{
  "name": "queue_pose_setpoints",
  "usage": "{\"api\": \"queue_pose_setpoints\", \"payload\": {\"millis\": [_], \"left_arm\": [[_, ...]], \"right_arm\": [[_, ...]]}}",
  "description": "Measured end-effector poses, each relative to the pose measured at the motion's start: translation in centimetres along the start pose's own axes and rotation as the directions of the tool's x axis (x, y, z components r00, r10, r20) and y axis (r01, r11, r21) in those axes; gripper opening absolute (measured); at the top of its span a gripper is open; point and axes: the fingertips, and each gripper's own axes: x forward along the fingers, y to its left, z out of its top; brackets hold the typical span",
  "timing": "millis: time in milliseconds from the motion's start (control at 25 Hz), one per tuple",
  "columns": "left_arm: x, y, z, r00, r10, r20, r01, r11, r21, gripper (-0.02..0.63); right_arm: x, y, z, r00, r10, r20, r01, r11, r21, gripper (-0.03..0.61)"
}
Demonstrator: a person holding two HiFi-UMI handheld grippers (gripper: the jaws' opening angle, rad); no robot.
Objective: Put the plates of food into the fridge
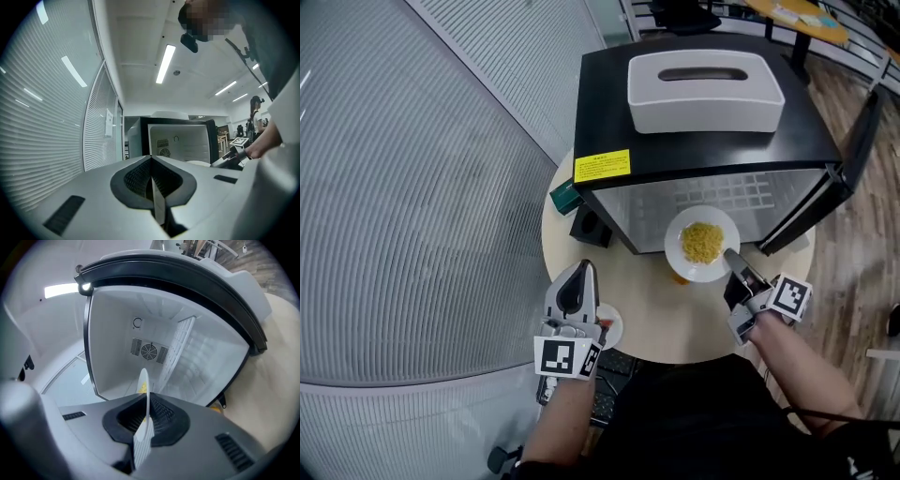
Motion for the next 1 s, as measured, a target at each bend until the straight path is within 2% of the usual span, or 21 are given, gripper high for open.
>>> {"api": "queue_pose_setpoints", "payload": {"millis": [400, 720, 1000], "left_arm": [[1.2, 3.9, 1.2, 0.996, -0.076, 0.045, 0.077, 0.997, -0.011, 0.005], [3.0, 6.3, -0.1, 0.992, -0.117, 0.036, 0.118, 0.993, -0.022, 0.006], [5.5, 7.7, 0.1, 0.985, -0.165, 0.047, 0.166, 0.986, -0.007, 0.006]], "right_arm": [[3.4, 0.2, 0.1, 0.991, -0.087, 0.104, 0.09, 0.996, -0.027, 0.017], [6.5, 0.0, 0.8, 0.98, -0.144, 0.14, 0.153, 0.987, -0.051, 0.017], [8.8, -0.8, 1.4, 0.967, -0.197, 0.159, 0.208, 0.977, -0.053, 0.017]]}}
